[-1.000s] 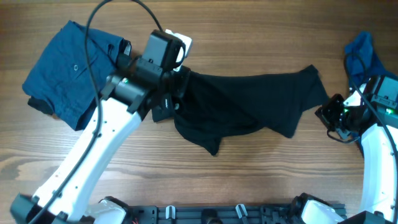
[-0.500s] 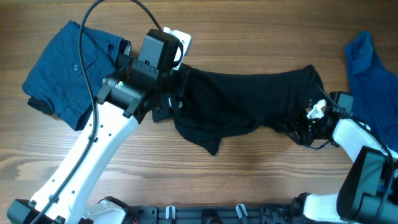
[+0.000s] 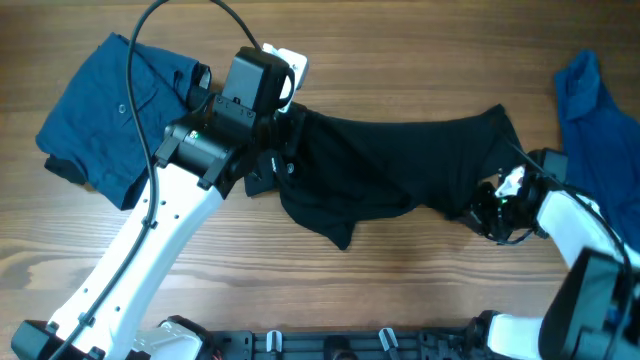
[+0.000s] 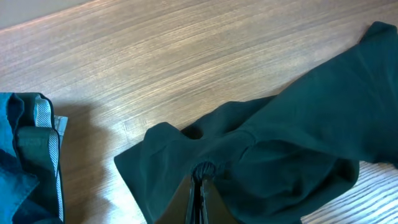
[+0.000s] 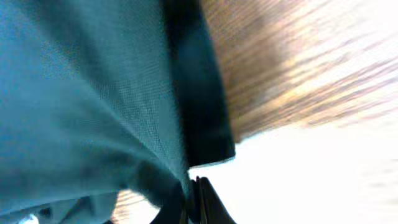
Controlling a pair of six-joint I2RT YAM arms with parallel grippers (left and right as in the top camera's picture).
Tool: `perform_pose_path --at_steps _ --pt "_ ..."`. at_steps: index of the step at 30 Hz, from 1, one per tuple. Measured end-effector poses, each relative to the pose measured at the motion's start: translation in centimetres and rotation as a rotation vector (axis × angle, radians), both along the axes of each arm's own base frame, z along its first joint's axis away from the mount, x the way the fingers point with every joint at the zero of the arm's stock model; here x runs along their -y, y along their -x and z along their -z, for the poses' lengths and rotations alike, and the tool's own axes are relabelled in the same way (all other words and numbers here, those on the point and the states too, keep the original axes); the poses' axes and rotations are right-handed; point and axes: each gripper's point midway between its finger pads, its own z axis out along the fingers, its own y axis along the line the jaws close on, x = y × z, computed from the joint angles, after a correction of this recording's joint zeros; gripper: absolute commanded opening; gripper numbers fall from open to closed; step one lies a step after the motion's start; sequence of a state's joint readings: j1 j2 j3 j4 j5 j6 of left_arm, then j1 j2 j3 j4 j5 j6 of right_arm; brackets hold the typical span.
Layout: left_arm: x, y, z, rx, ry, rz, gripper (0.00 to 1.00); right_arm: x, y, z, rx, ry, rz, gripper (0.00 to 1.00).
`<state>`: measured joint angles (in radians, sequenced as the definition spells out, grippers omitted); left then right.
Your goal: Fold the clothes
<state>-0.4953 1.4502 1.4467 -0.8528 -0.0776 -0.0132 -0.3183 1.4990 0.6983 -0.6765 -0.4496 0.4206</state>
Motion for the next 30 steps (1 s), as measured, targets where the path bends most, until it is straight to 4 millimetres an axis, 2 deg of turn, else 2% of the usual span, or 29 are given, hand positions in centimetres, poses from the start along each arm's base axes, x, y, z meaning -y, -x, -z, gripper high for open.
perform_pose_path --at_steps 3,7,9,10,13,15,17,18,21,22,23,27,29,30 --pt "-0.1 0.2 0.2 -0.011 -0.006 0.000 0.04 1.7 -0.6 -4.8 0.084 0.121 0.006 0.04" --pt "-0.5 1.0 0.9 -0.049 -0.034 0.008 0.04 2.2 -0.2 -12.4 0.200 0.195 0.031 0.04" --pt "-0.9 1.8 1.1 -0.070 -0.050 0.014 0.04 2.4 -0.3 -16.9 0.301 0.236 0.049 0.05" --pt "-1.0 2.0 0.9 -0.072 -0.051 0.015 0.04 2.4 -0.2 -18.4 0.335 0.248 0.056 0.04" --pt "-2.1 5.0 -0.8 -0.076 -0.056 0.030 0.04 2.6 0.3 -25.4 0.472 0.306 0.080 0.04" --pt "-3.3 7.5 -3.9 -0.023 -0.027 0.037 0.04 2.8 1.1 -29.2 0.530 0.351 0.097 0.04" --pt "-4.0 8.7 -7.0 0.047 0.011 0.036 0.04 3.3 1.6 -33.7 0.620 0.409 0.121 0.04" --pt "-4.4 9.5 -9.4 0.103 0.042 0.036 0.04 3.4 2.0 -36.2 0.671 0.439 0.135 0.04" --pt "-5.4 11.5 -15.6 0.254 0.124 0.041 0.04 3.6 3.9 -41.7 0.777 0.507 0.173 0.04" --pt "-5.6 11.9 -17.0 0.288 0.139 0.048 0.04 3.6 4.1 -42.6 0.790 0.517 0.179 0.04" --pt "-5.8 12.6 -19.3 0.345 0.170 0.061 0.04 3.7 4.4 -44.0 0.818 0.533 0.189 0.04" --pt "-6.6 14.5 -24.8 0.490 0.225 0.087 0.04 4.2 4.7 -47.7 0.897 0.577 0.219 0.04" --pt "-6.9 15.2 -26.9 0.554 0.246 0.101 0.04 4.6 4.7 -48.3 0.905 0.599 0.236 0.04" --pt "-6.9 15.3 -27.7 0.580 0.254 0.104 0.04 4.8 4.5 -47.9 0.881 0.603 0.239 0.04"
